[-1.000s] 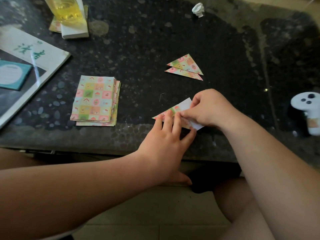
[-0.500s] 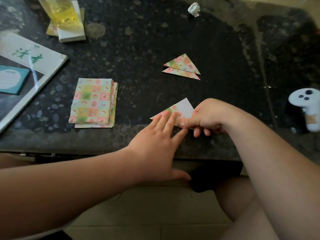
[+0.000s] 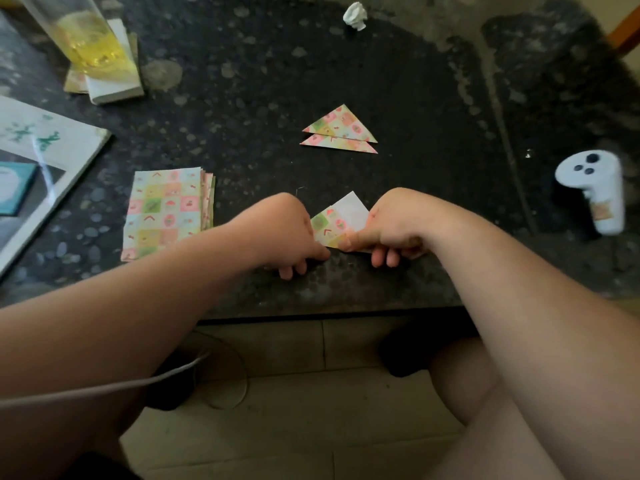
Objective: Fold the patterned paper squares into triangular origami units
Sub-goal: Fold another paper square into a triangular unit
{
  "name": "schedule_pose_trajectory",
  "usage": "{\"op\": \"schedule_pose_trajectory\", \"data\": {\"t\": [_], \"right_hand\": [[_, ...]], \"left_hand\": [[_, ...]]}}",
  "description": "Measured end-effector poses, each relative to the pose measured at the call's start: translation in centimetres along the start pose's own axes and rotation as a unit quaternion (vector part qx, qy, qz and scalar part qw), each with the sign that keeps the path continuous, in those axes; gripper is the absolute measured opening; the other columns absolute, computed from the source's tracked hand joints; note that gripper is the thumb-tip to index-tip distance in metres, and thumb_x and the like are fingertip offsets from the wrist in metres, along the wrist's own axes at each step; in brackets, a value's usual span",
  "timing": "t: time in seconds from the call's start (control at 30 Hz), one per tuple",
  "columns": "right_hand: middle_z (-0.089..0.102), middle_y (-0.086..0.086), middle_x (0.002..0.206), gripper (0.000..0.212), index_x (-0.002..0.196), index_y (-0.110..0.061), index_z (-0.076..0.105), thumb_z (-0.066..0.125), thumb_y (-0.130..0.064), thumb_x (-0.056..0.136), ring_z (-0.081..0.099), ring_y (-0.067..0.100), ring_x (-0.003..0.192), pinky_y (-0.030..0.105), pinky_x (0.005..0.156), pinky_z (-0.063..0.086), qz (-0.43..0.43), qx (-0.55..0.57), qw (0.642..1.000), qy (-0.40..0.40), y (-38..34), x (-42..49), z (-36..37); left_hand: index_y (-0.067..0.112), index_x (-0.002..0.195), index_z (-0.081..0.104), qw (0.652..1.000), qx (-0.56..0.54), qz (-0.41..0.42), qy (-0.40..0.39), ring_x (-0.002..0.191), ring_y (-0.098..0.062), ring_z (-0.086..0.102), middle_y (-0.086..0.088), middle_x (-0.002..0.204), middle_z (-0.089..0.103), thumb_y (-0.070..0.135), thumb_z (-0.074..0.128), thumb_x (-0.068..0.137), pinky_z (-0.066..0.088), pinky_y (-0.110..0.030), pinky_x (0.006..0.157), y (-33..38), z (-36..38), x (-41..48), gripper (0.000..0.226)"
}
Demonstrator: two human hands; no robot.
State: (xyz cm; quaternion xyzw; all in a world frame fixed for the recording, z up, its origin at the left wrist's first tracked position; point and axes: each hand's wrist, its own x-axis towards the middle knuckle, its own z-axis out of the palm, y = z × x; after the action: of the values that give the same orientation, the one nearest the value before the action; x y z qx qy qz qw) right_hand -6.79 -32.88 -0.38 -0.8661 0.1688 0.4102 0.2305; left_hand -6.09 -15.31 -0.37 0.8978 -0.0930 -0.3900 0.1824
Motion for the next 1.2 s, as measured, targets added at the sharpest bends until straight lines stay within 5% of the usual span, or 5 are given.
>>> {"op": "schedule_pose_trajectory", "data": {"t": [0.17,0.4,0.7,0.97,1.2], "right_hand": [[0.073,0.000,0.061,0.046,0.095,-0.010,0.072,0.080,-0.053,0.083,0.058,0.009,0.040,0.023,0.051,0.038,-0.001,0.008,1.000,0.003,0.2,0.1,0.1],[0.074,0.001,0.063,0.044,0.095,-0.011,0.069,0.081,-0.051,0.083,0.059,0.011,0.042,0.023,0.052,0.039,-0.001,0.018,1.000,0.002,0.3,0.2,0.1],[0.074,0.002,0.064,0.041,0.091,-0.011,0.067,0.081,-0.050,0.083,0.059,0.011,0.043,0.024,0.053,0.040,-0.003,0.019,1.000,-0.008,0.1,0.1,-0.1],[0.074,0.002,0.062,0.039,0.090,-0.010,0.067,0.081,-0.047,0.084,0.058,0.010,0.041,0.023,0.050,0.039,-0.006,0.023,1.000,-0.003,0.1,-0.1,-0.1],[0.075,0.002,0.064,0.042,0.093,-0.010,0.070,0.080,-0.050,0.084,0.059,0.010,0.043,0.024,0.052,0.041,-0.002,0.016,1.000,-0.003,0.0,-0.1,-0.2]], "left_hand": [[0.004,0.098,0.069,0.995,-0.084,-0.039,-0.030,0.044,-0.015,0.062,-0.004,0.066,0.075,0.027,0.076,0.091,0.039,-0.020,0.043,0.5,-0.9,1.1,0.025],[0.007,0.087,0.066,0.996,-0.057,-0.062,-0.043,0.038,-0.012,0.056,-0.002,0.064,0.073,0.025,0.071,0.096,0.034,-0.019,0.041,0.3,-2.1,1.5,0.020],[0.009,0.088,0.062,0.999,-0.017,-0.024,-0.010,0.052,-0.015,0.071,-0.002,0.068,0.076,0.026,0.075,0.092,0.048,-0.028,0.055,-3.2,-3.5,0.7,0.021],[0.006,0.089,0.058,0.992,-0.103,-0.030,0.067,0.053,-0.022,0.072,-0.009,0.065,0.074,0.019,0.072,0.095,0.049,-0.024,0.043,-4.5,-4.5,0.8,0.020],[0.013,0.094,0.069,0.995,-0.100,0.024,0.000,0.054,-0.019,0.070,-0.006,0.069,0.075,0.026,0.088,0.078,0.050,-0.026,0.044,-3.2,-3.4,0.6,0.028]]}}
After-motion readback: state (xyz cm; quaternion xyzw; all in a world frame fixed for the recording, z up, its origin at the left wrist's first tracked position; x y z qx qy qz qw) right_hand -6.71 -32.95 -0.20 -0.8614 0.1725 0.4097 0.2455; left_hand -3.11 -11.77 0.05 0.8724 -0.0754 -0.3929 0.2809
